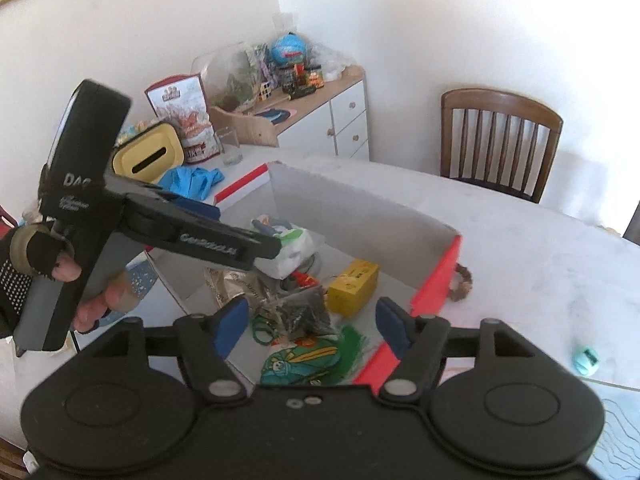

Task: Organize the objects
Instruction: 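Move both grippers back from the box toward the white figurine on the table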

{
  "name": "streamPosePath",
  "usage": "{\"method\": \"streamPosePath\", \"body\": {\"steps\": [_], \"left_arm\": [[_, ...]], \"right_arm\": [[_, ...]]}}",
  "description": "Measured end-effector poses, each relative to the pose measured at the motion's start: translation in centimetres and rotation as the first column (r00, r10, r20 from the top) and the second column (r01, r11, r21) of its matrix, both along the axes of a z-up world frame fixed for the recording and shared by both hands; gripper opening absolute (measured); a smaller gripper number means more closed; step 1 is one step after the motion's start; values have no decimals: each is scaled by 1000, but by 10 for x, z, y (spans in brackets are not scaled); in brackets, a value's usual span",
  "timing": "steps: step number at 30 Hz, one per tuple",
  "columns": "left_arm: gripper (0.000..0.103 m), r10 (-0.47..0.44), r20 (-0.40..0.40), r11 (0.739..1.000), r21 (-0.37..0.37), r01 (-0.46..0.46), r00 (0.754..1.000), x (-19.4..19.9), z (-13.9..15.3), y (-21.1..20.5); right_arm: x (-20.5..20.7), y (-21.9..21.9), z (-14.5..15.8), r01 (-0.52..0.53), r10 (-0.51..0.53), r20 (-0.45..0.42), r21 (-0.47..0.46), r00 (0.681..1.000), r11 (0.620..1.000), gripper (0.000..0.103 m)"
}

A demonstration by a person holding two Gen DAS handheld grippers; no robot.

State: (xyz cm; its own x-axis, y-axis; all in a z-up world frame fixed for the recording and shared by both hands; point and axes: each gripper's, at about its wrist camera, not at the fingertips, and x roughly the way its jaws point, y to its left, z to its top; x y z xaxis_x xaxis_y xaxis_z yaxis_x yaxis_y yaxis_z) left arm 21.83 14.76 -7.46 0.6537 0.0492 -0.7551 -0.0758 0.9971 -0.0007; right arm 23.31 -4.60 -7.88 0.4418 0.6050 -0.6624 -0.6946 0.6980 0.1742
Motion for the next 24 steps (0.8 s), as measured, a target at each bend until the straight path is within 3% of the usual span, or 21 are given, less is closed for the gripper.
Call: {"method": "streamPosePath", "body": {"steps": [7,12,24], "left_arm": [[86,-22,78,1000,-19,24,997,-17,27,-34],[100,-21,127,998,-55,28,992,-23,43,-60],[103,-24,149,995,-96,39,989,-10,46,-130]], "right_arm": [[-3,-37,17,29,-29,9,11,1000,1000,77],[-5,-66,29,46,-46,28,9,999,999,82],[8,-138,37,96,-98,70,32,993,995,95]]}}
